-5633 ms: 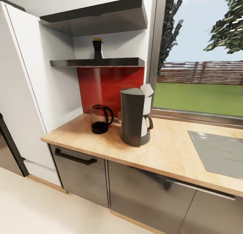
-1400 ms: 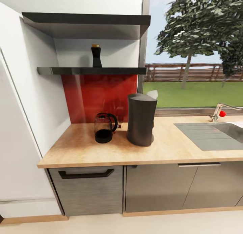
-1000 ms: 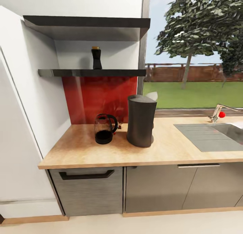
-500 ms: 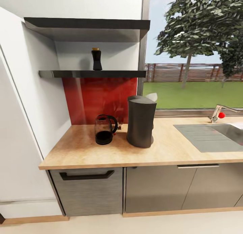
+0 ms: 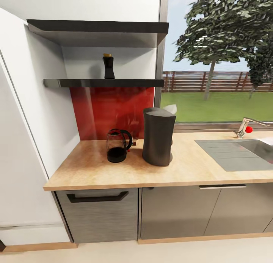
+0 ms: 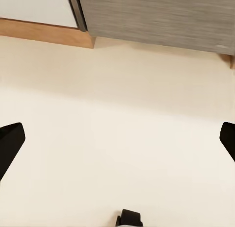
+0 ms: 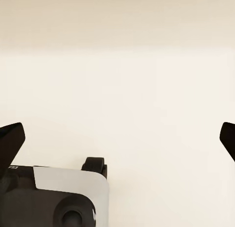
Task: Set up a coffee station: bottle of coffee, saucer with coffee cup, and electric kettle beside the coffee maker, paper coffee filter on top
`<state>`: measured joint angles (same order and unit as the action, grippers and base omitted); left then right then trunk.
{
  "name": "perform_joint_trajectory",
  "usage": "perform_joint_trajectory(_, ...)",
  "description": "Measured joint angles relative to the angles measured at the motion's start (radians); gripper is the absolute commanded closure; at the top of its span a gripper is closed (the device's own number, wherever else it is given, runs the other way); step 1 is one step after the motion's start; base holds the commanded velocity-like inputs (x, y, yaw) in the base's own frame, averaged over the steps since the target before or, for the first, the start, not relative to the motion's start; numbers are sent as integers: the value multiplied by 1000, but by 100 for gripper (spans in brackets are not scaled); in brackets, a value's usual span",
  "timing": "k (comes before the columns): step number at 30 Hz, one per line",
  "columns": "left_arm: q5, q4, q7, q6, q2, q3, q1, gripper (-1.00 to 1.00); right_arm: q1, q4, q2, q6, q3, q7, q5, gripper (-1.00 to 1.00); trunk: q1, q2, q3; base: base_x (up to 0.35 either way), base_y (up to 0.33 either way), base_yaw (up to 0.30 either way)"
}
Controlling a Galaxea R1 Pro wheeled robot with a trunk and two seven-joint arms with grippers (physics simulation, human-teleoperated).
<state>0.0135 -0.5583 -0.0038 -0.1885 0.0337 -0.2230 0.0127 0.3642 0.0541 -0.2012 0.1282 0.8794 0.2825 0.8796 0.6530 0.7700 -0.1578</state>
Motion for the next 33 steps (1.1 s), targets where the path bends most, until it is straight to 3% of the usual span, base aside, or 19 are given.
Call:
perform_joint_trajectory(5, 0, 0, 0, 0, 0, 0, 0, -100, 0, 0, 0, 0, 0, 0, 0, -100, 0, 0, 0, 0, 0, 0)
perform_joint_trajectory(14, 0, -53, -46, 51, -50, 57, -50, -100, -51, -4, -10, 51, -2, -3, -2, -100, 0, 0, 0, 0, 0, 0)
perform_joint_trajectory(15, 0, -269, -165, 394, -97, 128, -45, -100, -100, -3, -12, 333, 0, -9, -2, -100, 0, 0, 0, 0, 0, 0)
perform_joint_trajectory(16, 2, -516, -201, 649, -197, 317, -110, -100, -111, -3, -12, 596, -3, -18, 0, -100, 0, 0, 0, 0, 0, 0)
perform_joint_trajectory(17, 7, -760, -216, 682, -208, 449, -123, -100, -115, -3, -12, 632, -1, -24, -2, -100, 0, 0, 1, 0, 0, 0)
perform_joint_trajectory(18, 1, -791, -231, 695, -208, 400, -122, -100, -118, -3, -11, 643, -1, -31, -2, -100, 0, 0, 0, 0, 0, 0)
perform_joint_trajectory(25, 16, -840, -341, 756, -208, 417, -199, -100, -134, -3, -11, 679, -1, -72, -2, -100, 0, 0, 0, 0, 0, 0)
perform_joint_trajectory(26, 50, -845, -375, 760, -208, 422, -240, -100, -135, -3, -12, 682, -1, -76, -2, -100, 0, 0, 1, 0, 0, 0)
perform_joint_trajectory(29, 109, -846, -399, 764, -208, 427, -298, -100, -136, -3, -12, 683, -1, -79, -2, -100, 0, 0, 0, 0, 0, 0)
perform_joint_trajectory(31, 177, -847, -408, 819, -208, 430, -355, -100, -137, -3, -12, 684, -1, -80, -2, -100, 0, 0, 0, 0, 0, 0)
perform_joint_trajectory(33, 195, -847, -410, 850, -208, 430, -377, -100, -137, -3, -12, 684, -1, -80, -2, -100, 0, 0, 0, 0, 0, 0)
